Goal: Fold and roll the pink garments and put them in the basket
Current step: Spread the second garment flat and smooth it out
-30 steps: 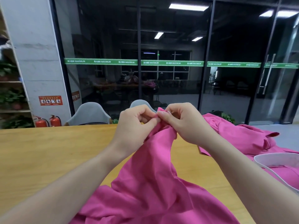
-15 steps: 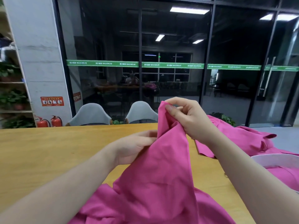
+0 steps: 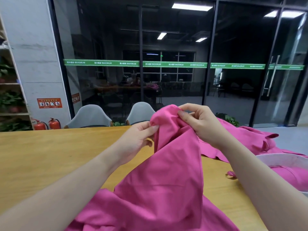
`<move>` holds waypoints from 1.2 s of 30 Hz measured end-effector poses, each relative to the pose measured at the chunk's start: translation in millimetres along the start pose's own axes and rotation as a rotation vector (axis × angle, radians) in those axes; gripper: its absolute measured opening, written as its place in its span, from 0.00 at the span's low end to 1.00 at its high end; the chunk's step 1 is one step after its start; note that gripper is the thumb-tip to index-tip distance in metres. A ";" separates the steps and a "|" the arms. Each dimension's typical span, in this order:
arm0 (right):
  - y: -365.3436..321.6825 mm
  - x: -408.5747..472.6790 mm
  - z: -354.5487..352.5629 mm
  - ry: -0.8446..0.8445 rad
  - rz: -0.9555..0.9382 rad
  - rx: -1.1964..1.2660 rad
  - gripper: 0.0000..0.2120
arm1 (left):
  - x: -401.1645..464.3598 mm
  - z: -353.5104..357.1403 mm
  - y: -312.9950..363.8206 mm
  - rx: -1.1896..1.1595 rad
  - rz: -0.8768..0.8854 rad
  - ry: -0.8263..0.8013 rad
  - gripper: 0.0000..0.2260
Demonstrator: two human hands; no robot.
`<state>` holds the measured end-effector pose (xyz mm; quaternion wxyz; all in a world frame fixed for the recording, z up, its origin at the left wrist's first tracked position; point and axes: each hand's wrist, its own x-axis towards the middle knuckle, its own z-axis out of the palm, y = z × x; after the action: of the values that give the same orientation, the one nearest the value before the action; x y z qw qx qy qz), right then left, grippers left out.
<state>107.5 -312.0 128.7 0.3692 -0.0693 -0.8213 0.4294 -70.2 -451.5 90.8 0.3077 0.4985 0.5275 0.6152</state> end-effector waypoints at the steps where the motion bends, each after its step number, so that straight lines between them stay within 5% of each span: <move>1: 1.8 -0.5 -3.3 0.003 0.010 -0.028 0.08 | -0.6 -3.3 -0.6 0.027 0.032 0.025 0.14; 6: -0.1 -2.8 -11.6 -0.100 0.146 -0.376 0.08 | -1.1 -14.4 1.3 0.101 0.101 0.101 0.08; 13: -11.5 13.0 25.8 -0.144 0.417 0.097 0.41 | 3.1 -3.6 30.8 0.384 0.279 0.076 0.08; 16: -18.6 23.5 28.6 -0.116 0.399 0.261 0.27 | 4.6 -9.4 49.5 0.465 0.292 0.100 0.06; 21: -27.9 36.5 33.6 0.110 -0.024 0.079 0.05 | -10.0 -24.2 50.7 0.353 -0.015 -0.050 0.14; 26: -12.9 43.8 35.1 0.223 -0.214 -0.091 0.04 | -33.8 -51.1 15.8 0.404 -0.231 -0.229 0.16; 36: 40.9 48.3 19.8 0.383 -0.195 -0.286 0.04 | -41.5 -123.4 43.2 0.602 -0.252 0.002 0.19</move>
<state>51.3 -278.7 117.0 0.5442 -0.1215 -0.7915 0.2502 -166.6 -542.3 126.7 0.2196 0.4972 0.7437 0.3891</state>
